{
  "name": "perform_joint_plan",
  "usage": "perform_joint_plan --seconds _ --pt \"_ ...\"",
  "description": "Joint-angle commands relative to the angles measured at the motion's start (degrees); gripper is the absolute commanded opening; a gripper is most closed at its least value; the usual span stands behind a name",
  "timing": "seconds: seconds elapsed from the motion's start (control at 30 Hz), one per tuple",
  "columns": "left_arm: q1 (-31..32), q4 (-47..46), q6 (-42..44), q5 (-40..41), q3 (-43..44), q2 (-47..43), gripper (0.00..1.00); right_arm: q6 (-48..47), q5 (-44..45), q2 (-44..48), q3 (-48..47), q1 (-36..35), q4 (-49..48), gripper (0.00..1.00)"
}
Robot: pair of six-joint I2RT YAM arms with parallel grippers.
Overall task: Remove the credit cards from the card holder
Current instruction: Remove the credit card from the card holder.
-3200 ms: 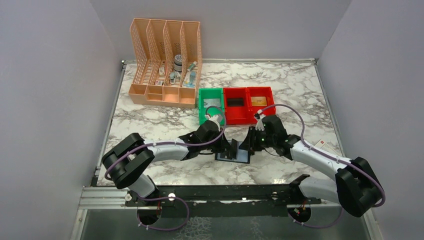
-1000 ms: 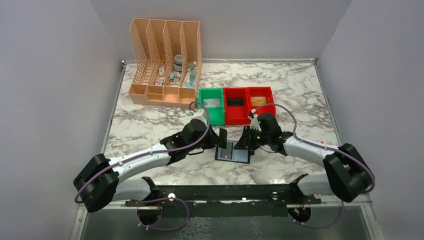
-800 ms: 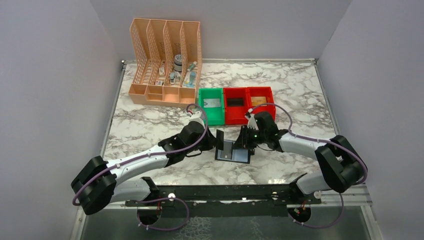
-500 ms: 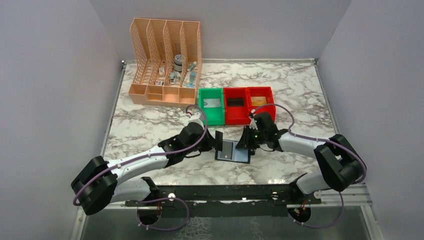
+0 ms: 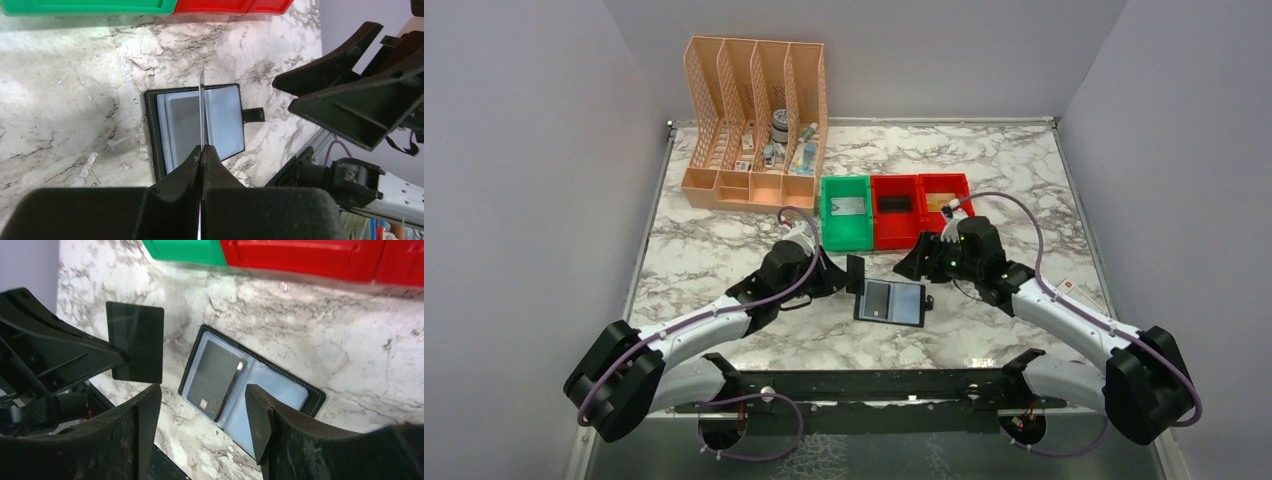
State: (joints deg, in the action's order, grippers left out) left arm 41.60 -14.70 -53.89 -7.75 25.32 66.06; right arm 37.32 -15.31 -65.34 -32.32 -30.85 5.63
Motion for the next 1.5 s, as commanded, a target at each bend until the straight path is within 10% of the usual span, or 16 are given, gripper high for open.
perform_joint_plan --seconds 0.0,0.5,1.47 --pt "-1.9 -7.4 -1.0 -6.5 -2.0 -4.1 0.0 1.4 -5.4 3.0 0.8 3.5 -5.6 0.65" --pt "-2.6 -25.0 -6.1 -16.4 -4.8 -8.5 0.0 18.2 -29.4 -2.9 7.8 4.2 -40.3 0.66" --pt "-2.6 -36.0 -9.9 -20.9 -6.4 -4.5 0.0 33.8 -38.7 -9.7 9.0 4.2 -66.2 0.1"
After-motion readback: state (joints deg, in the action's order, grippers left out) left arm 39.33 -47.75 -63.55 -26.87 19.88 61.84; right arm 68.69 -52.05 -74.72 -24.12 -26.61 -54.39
